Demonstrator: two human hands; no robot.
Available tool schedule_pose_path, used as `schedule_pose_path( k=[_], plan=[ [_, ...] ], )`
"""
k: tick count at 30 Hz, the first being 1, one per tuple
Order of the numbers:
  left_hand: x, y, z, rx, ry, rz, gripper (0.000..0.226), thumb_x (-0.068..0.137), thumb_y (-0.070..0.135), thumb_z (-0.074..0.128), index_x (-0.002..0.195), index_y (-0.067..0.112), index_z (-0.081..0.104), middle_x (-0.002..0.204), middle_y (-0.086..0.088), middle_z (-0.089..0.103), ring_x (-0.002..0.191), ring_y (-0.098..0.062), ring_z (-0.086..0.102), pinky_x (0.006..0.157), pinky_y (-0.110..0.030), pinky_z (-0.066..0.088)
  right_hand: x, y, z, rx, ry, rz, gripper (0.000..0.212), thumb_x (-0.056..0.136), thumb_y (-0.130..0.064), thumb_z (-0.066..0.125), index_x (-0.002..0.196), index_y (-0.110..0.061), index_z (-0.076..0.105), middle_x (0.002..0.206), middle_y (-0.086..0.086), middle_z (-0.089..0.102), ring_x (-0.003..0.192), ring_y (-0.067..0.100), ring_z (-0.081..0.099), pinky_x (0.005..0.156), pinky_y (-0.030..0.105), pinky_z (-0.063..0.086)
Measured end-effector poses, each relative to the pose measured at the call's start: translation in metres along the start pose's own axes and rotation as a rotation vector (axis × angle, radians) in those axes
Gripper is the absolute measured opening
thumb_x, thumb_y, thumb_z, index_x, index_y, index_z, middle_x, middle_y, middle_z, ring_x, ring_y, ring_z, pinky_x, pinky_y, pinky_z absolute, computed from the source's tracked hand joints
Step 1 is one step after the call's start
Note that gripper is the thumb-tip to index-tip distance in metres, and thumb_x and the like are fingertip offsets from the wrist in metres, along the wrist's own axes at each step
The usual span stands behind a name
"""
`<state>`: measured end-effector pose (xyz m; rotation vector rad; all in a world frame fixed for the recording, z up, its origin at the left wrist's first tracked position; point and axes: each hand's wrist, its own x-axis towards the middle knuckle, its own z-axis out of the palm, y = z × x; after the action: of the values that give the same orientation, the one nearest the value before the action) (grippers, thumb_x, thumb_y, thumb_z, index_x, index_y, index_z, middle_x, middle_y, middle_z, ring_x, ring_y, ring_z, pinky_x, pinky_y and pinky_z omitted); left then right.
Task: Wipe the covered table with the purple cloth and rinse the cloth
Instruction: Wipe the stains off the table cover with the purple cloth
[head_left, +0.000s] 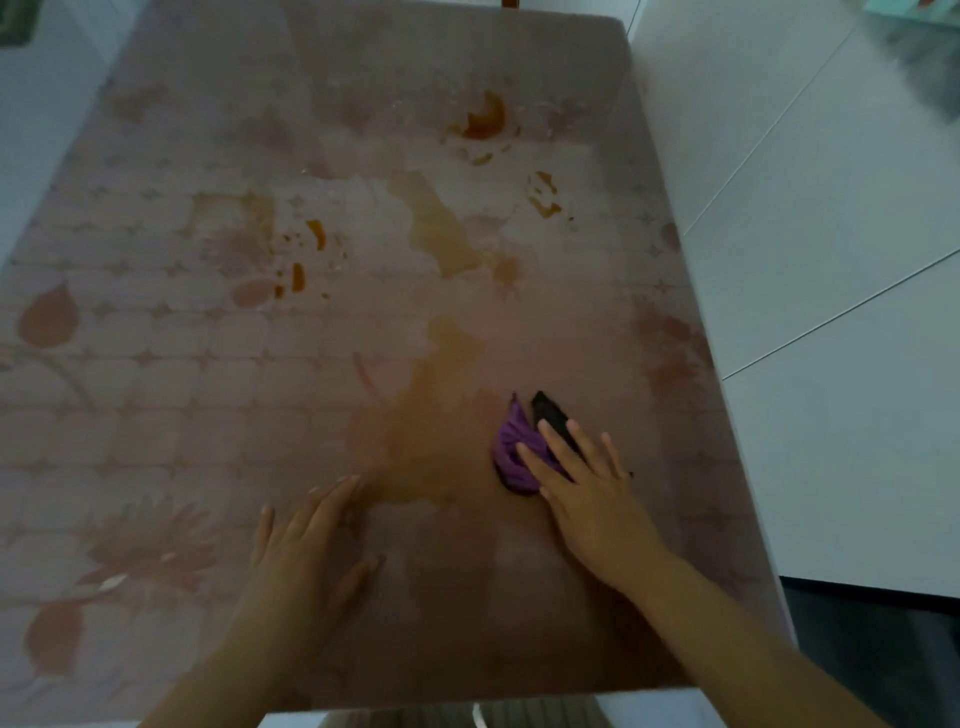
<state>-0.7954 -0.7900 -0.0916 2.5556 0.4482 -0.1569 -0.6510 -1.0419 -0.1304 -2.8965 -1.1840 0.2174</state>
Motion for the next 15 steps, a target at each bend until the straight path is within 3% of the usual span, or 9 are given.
schedule_pose_path(
  k=[2, 4, 6, 8, 11, 15],
  plan=[
    [-0.002, -0.003, -0.001, 0.004, 0.023, -0.009, 0.066, 0.065, 0.052, 0.042, 0.127, 0.029, 0.035, 0.121, -0.006, 0.060, 0.108, -0.027, 0.059, 0.093, -0.064, 0.033, 0.018, 0.021, -0.006, 0.076, -0.024, 0.123, 0.048, 0.093, -0.026, 0.031, 0.141, -0.028, 0.032, 0.150, 0.008, 0.032, 0.138, 0.034, 0.027, 0.111, 0.045, 0.015],
    [-0.007, -0.009, 0.001, 0.015, 0.045, -0.036, 0.068, 0.065, 0.053, 0.042, 0.127, 0.027, 0.035, 0.119, -0.007, 0.061, 0.111, -0.019, 0.050, 0.092, -0.064, 0.034, 0.051, 0.034, -0.014, 0.253, -0.033, 0.269, 0.045, 0.100, -0.022, 0.029, 0.145, -0.024, 0.026, 0.156, 0.010, 0.011, 0.144, 0.032, 0.007, 0.114, 0.044, 0.014],
    [-0.015, -0.018, 0.004, 0.031, 0.050, -0.070, 0.070, 0.064, 0.054, 0.044, 0.127, 0.025, 0.035, 0.118, -0.008, 0.062, 0.109, -0.016, 0.045, 0.090, -0.065, 0.036, 0.089, 0.037, -0.019, 0.359, 0.009, 0.360, 0.048, 0.100, -0.016, 0.030, 0.147, -0.021, 0.020, 0.157, 0.010, 0.004, 0.144, 0.029, -0.002, 0.116, 0.041, 0.012],
    [-0.024, -0.024, 0.005, 0.038, 0.059, -0.117, 0.070, 0.064, 0.056, 0.044, 0.127, 0.026, 0.036, 0.116, -0.007, 0.063, 0.108, -0.023, 0.055, 0.090, -0.064, 0.037, 0.129, 0.024, -0.025, 0.413, 0.002, 0.363, 0.051, 0.100, -0.011, 0.030, 0.148, -0.020, 0.013, 0.157, 0.007, 0.003, 0.144, 0.027, -0.002, 0.116, 0.037, 0.009],
    [-0.036, -0.028, 0.007, 0.069, 0.104, -0.166, 0.068, 0.063, 0.053, 0.044, 0.124, 0.023, 0.041, 0.112, -0.009, 0.065, 0.101, -0.027, 0.061, 0.085, -0.066, 0.039, 0.168, -0.022, -0.031, 0.464, -0.071, 0.158, 0.055, 0.099, -0.006, 0.030, 0.148, -0.019, 0.009, 0.157, 0.006, 0.005, 0.144, 0.027, 0.001, 0.115, 0.035, 0.008],
    [-0.048, -0.025, 0.005, 0.075, 0.124, -0.281, 0.074, 0.063, 0.054, 0.043, 0.123, 0.012, 0.050, 0.113, -0.014, 0.064, 0.100, -0.037, 0.061, 0.088, -0.067, 0.036, 0.153, -0.101, -0.031, 0.312, -0.168, -0.213, 0.048, 0.101, -0.021, 0.028, 0.148, -0.019, 0.016, 0.157, 0.006, 0.009, 0.144, 0.030, 0.005, 0.115, 0.041, 0.009]
  ],
)
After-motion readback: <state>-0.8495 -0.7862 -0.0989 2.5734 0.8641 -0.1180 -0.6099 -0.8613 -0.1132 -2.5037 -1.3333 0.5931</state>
